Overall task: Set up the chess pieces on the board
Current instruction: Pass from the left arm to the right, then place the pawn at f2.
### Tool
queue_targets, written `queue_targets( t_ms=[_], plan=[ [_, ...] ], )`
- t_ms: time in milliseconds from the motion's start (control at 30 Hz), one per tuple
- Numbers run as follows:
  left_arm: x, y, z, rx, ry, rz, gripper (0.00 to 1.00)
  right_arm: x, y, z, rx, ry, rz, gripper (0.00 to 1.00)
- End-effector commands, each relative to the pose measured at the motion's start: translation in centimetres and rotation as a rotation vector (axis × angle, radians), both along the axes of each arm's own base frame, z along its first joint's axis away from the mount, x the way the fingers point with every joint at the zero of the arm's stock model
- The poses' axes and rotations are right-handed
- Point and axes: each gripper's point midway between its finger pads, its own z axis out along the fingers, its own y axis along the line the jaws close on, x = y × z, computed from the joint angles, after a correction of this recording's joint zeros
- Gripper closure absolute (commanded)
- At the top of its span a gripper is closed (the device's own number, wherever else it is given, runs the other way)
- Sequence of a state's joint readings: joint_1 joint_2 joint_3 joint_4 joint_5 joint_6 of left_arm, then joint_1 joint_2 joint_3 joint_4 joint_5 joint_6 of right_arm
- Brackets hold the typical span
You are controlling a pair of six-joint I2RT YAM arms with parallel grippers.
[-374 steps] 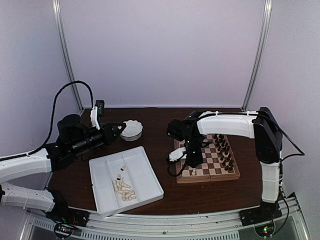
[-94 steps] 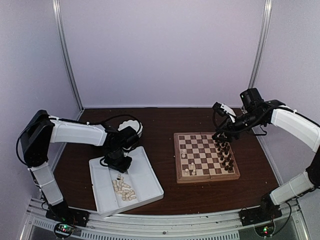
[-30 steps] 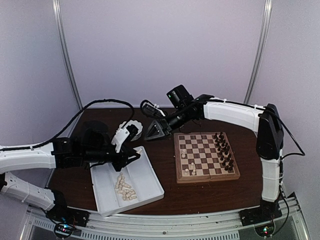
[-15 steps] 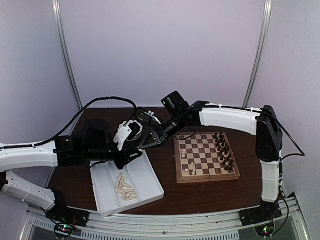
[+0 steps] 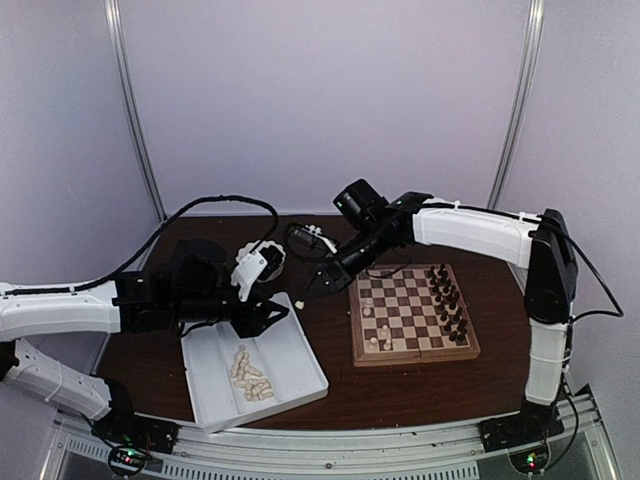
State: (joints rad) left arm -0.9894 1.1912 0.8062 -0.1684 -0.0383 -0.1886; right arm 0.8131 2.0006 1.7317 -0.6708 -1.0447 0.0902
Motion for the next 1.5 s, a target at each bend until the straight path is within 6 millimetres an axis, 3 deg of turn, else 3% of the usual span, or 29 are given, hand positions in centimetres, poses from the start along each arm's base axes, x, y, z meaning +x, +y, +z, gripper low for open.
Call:
queue_targets(
  t_ms=[0, 200, 333, 667, 1467],
  plan=[
    [0.6, 0.1, 1.6, -0.034, -0.046, 0.031, 0.46, 2.7, -6.1, 0.2, -0.161, -0.363, -0.023, 0.91],
    [1.1, 1.1, 1.6, -0.033, -0.069, 0.084, 0.45, 5.0, -12.7, -2.9, -0.419, -0.683, -0.068, 0.91],
    [1.4, 1.1, 1.2, -0.023, -0.069, 0.101, 0.45, 5.6, -15.3, -5.0, -0.517, -0.738, -0.077, 0.91],
    [1.8, 0.7, 1.2, -0.015, -0.049, 0.111, 0.45, 6.6, -16.1, -9.2, -0.613, -0.706, -0.034, 0.93],
    [1.7, 1.0, 0.8, -0.007, -0.04, 0.122, 0.45, 6.2, -17.1, -13.6, -0.709, -0.619, 0.025, 0.9]
  ],
)
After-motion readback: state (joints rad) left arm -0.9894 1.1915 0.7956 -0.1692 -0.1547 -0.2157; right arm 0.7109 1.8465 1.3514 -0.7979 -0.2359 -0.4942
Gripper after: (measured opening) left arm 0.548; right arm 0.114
